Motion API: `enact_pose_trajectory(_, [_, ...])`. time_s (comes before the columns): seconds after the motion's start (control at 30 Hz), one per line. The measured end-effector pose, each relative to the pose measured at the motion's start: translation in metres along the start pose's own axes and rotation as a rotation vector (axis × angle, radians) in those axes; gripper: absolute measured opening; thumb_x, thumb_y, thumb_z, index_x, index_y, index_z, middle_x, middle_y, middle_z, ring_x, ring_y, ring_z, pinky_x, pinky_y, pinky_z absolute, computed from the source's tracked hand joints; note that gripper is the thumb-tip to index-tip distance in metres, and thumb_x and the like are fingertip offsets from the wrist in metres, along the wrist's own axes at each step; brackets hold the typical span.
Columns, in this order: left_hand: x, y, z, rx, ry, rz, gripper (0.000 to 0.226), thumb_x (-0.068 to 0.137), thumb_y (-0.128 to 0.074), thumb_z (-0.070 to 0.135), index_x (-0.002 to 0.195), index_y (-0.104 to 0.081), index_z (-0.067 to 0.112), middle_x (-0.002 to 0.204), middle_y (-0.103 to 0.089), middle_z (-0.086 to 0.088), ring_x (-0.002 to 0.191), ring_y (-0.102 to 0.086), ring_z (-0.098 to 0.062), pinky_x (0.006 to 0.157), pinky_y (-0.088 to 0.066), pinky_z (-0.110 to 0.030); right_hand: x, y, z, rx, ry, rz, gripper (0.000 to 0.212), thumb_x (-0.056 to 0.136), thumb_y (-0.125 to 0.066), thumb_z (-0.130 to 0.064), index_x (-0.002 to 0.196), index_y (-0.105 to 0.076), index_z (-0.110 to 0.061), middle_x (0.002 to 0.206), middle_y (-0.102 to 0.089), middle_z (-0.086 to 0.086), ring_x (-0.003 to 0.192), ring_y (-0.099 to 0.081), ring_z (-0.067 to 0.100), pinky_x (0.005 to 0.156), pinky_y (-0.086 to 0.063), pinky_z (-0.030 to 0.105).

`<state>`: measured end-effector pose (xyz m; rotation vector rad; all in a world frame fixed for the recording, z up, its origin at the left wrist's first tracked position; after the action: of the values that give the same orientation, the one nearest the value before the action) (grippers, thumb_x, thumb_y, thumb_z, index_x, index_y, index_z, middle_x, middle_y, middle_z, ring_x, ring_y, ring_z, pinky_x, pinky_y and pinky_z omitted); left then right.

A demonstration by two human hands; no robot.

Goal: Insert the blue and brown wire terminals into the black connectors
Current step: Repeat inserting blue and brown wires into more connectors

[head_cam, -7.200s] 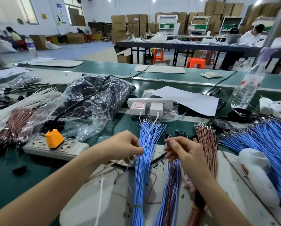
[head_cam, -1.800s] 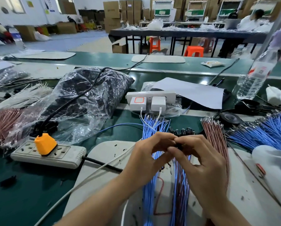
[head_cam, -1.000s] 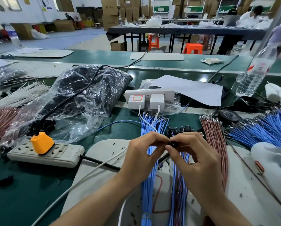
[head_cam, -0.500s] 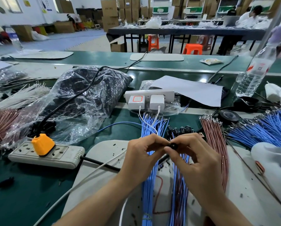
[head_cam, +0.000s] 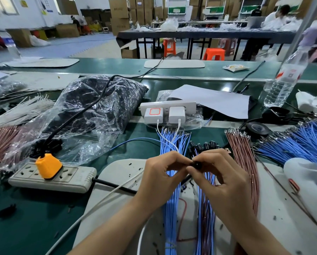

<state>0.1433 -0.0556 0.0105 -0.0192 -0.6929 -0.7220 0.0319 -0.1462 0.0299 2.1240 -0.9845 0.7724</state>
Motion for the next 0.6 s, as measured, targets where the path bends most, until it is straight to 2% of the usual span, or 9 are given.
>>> enact_pose_trajectory(0.13, [-0.0004,-0.0004,0.001,-0.004,0.002,-0.014,0.015,0.079,-0.07,0.012,0.088,-0.064,0.023,0.078,-0.068,0.012,0.073,-0.069,-0.003,0.071,-0.053,-0.017,0.0001,-0.0019,0.0011,0.019,-0.02,-0.01,0.015,0.078,-0.07,-0.016,0.087,-0.067,-0.004,0.085,-0.062,0.001,0.076,-0.063,0.01,0.066,-0.055,0.028])
enact_pose_trajectory(0.27, [-0.0013,-0.0009,-0.0021,-0.018,0.028,-0.017,0.01,0.078,-0.069,0.006,0.087,-0.067,0.012,0.079,-0.071,-0.002,0.074,-0.071,-0.011,0.072,-0.057,-0.025,-0.0005,-0.0025,0.0009,0.025,-0.01,-0.026,0.011,0.077,-0.071,-0.01,0.087,-0.068,-0.004,0.084,-0.062,0.001,0.075,-0.063,0.009,0.065,-0.054,0.026])
enact_pose_trajectory(0.33, [-0.0017,-0.0023,-0.002,-0.031,0.04,-0.033,0.009,0.079,-0.069,0.006,0.086,-0.067,0.011,0.08,-0.071,-0.003,0.075,-0.071,-0.012,0.073,-0.056,-0.025,-0.0007,-0.0015,0.0001,0.004,0.007,-0.019,0.011,0.077,-0.071,-0.008,0.086,-0.069,-0.003,0.084,-0.063,0.003,0.075,-0.063,0.011,0.065,-0.054,0.026])
enact_pose_trajectory(0.6, [0.0001,-0.0027,-0.0004,-0.042,0.017,-0.068,0.02,0.08,-0.068,0.009,0.085,-0.061,0.027,0.081,-0.067,0.006,0.075,-0.068,-0.01,0.072,-0.055,-0.025,-0.0015,0.0026,-0.0084,-0.097,0.079,0.019,0.01,0.075,-0.073,-0.006,0.082,-0.071,-0.001,0.083,-0.065,0.004,0.076,-0.062,0.009,0.067,-0.053,0.023])
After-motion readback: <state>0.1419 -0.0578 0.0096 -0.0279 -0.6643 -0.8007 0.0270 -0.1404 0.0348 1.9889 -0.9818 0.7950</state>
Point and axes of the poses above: each hand's wrist, its own x-axis towards the middle knuckle, its own y-axis out of the back of the hand, z = x × y, the point moved 3 cm from there along x, towards the middle knuckle
